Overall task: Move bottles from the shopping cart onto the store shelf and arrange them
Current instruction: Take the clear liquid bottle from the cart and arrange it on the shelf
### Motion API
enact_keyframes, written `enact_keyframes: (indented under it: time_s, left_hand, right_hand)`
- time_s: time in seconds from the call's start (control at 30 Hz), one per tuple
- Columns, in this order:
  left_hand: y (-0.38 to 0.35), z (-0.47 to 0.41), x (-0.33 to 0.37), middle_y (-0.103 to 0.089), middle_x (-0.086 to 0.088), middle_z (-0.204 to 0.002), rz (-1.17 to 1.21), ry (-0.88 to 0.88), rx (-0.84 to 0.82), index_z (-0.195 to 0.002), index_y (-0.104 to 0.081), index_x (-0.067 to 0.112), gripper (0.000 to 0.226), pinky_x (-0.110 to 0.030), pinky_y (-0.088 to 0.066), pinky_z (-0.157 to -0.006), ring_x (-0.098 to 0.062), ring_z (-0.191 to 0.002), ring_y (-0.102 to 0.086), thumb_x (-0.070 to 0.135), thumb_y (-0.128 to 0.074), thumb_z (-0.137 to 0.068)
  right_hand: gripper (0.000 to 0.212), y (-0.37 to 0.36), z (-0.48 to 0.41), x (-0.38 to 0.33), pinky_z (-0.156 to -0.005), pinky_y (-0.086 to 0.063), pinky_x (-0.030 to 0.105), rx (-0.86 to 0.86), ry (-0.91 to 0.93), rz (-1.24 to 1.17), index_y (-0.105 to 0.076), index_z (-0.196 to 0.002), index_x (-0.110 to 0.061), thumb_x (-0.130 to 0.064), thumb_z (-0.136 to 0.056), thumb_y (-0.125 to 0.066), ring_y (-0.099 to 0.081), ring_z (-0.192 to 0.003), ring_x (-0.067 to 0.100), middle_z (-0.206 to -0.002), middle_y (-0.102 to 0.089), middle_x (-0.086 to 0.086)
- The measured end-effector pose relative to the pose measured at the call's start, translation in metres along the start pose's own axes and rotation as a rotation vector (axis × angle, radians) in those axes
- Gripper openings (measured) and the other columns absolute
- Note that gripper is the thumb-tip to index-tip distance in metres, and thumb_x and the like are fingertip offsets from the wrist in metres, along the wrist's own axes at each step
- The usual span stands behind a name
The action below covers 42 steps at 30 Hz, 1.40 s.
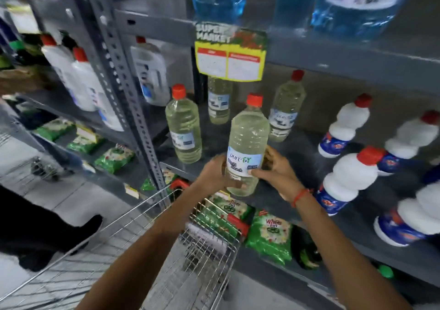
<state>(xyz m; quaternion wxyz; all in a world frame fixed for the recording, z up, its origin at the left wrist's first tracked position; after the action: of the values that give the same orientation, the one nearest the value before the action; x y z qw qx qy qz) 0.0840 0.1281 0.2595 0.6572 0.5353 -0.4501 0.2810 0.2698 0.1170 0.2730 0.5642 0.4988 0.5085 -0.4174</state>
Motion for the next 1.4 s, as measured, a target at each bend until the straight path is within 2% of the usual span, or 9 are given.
enact_keyframes:
  time_s: [0.2, 0.47, 0.6, 0.67, 0.77, 0.9, 1.03, 1.2, 1.4]
  left_hand:
    - [-0.034, -0.032, -0.006, -0.064, 0.008, -0.105, 0.014, -0.007, 0.145, -0.117, -0.056, 0.019, 0.066, 0.001, -0.041, -0.062, -0.009, -0.097, -0.060, 0.017, -0.087, -0.059]
    - [-0.060, -0.038, -0.014, -0.057, -0.011, -0.126, 0.003, -0.071, 0.218, -0.129, -0.048, 0.013, 0.071, -0.037, -0.049, -0.092, -0.025, -0.113, -0.056, 0.020, -0.081, -0.067]
    - [-0.062, -0.036, -0.009, -0.049, -0.012, -0.136, 0.039, -0.067, 0.176, -0.138, -0.036, 0.011, 0.099, -0.037, -0.047, -0.098, -0.025, -0.124, -0.049, 0.019, -0.089, -0.055]
    - [-0.057, -0.027, -0.015, -0.041, -0.010, -0.145, 0.037, -0.107, 0.155, -0.143, -0.027, 0.014, 0.105, -0.035, -0.040, -0.105, -0.018, -0.133, -0.039, 0.020, -0.088, -0.058]
    - [-0.042, -0.004, -0.037, -0.045, -0.002, -0.135, -0.055, -0.100, 0.478, -0.137, -0.033, 0.020, 0.081, -0.037, -0.038, -0.107, -0.014, -0.126, -0.042, 0.019, -0.080, -0.071]
    - [-0.010, 0.006, -0.061, -0.044, -0.012, -0.119, -0.018, 0.136, 0.956, -0.123, -0.039, 0.008, 0.081, -0.051, -0.045, -0.095, -0.025, -0.107, -0.045, 0.020, -0.087, -0.060]
    - [0.020, -0.015, -0.078, -0.040, -0.018, -0.126, -0.022, 0.187, 0.917, -0.127, -0.033, 0.006, 0.100, -0.042, -0.045, -0.091, -0.030, -0.114, -0.044, 0.024, -0.092, -0.048]
    - [0.050, -0.034, -0.096, -0.050, -0.011, -0.134, 0.117, 0.202, 0.789, -0.138, -0.026, 0.014, 0.113, -0.044, -0.045, -0.100, -0.028, -0.119, -0.051, 0.030, -0.092, -0.048]
    - [0.063, -0.037, -0.098, -0.058, -0.012, -0.132, 0.033, 0.240, 0.664, -0.138, -0.030, 0.012, 0.106, -0.043, -0.044, -0.098, -0.032, -0.119, -0.055, 0.029, -0.090, -0.053]
  right_hand:
    - [0.080, 0.019, -0.018, 0.014, -0.091, -0.053, 0.019, 0.054, -0.005, 0.027, -0.040, -0.140, -0.022, 0.011, -0.074, -0.070, -0.060, -0.108, 0.004, -0.118, -0.061, -0.013]
    - [0.077, 0.029, -0.014, 0.036, -0.102, -0.048, 0.037, 0.069, -0.015, -0.025, -0.040, -0.137, -0.025, 0.013, -0.075, -0.065, -0.055, -0.124, 0.018, -0.137, -0.056, 0.005]
    - [0.084, 0.027, -0.012, 0.045, -0.097, -0.050, 0.022, 0.032, -0.051, 0.032, -0.032, -0.143, -0.022, 0.005, -0.075, -0.073, -0.053, -0.126, 0.015, -0.139, -0.052, 0.000]
    - [0.095, 0.021, -0.007, 0.056, -0.101, -0.049, 0.027, 0.068, -0.074, 0.060, -0.028, -0.144, -0.016, 0.001, -0.067, -0.081, -0.053, -0.126, 0.017, -0.139, -0.051, 0.004]
    - [0.093, 0.003, -0.003, 0.071, -0.104, -0.046, 0.050, 0.234, -0.078, 0.118, -0.041, -0.134, -0.009, -0.010, -0.056, -0.090, -0.055, -0.122, 0.027, -0.130, -0.057, 0.014]
    - [0.106, -0.025, -0.003, 0.078, -0.103, -0.045, 0.048, 0.503, -0.070, 0.242, -0.041, -0.134, -0.004, -0.027, -0.045, -0.094, -0.050, -0.123, 0.030, -0.129, -0.050, 0.016]
    - [0.115, -0.035, -0.004, 0.078, -0.099, -0.050, 0.045, 0.637, -0.074, 0.269, -0.035, -0.137, -0.009, -0.042, -0.042, -0.092, -0.053, -0.123, 0.028, -0.131, -0.052, 0.013]
    - [0.086, -0.041, -0.007, 0.081, -0.073, -0.046, 0.026, 0.754, -0.125, 0.320, -0.048, -0.113, -0.010, -0.042, -0.045, -0.090, -0.065, -0.100, 0.030, -0.109, -0.064, 0.011]
    - [0.074, -0.040, -0.004, 0.082, -0.072, -0.046, 0.025, 0.758, -0.159, 0.326, -0.050, -0.103, -0.012, -0.038, -0.046, -0.089, -0.066, -0.096, 0.029, -0.103, -0.066, 0.010]
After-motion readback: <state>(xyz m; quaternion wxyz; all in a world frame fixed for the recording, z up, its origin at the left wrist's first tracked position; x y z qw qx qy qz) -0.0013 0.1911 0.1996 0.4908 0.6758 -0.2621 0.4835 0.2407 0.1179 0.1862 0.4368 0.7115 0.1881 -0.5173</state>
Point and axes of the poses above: each hand's wrist, its own z-axis away from the middle knuckle, its own y-axis out of the back of the hand, x = y × z, the point moved 1 cm from there along -z, towards the middle knuckle
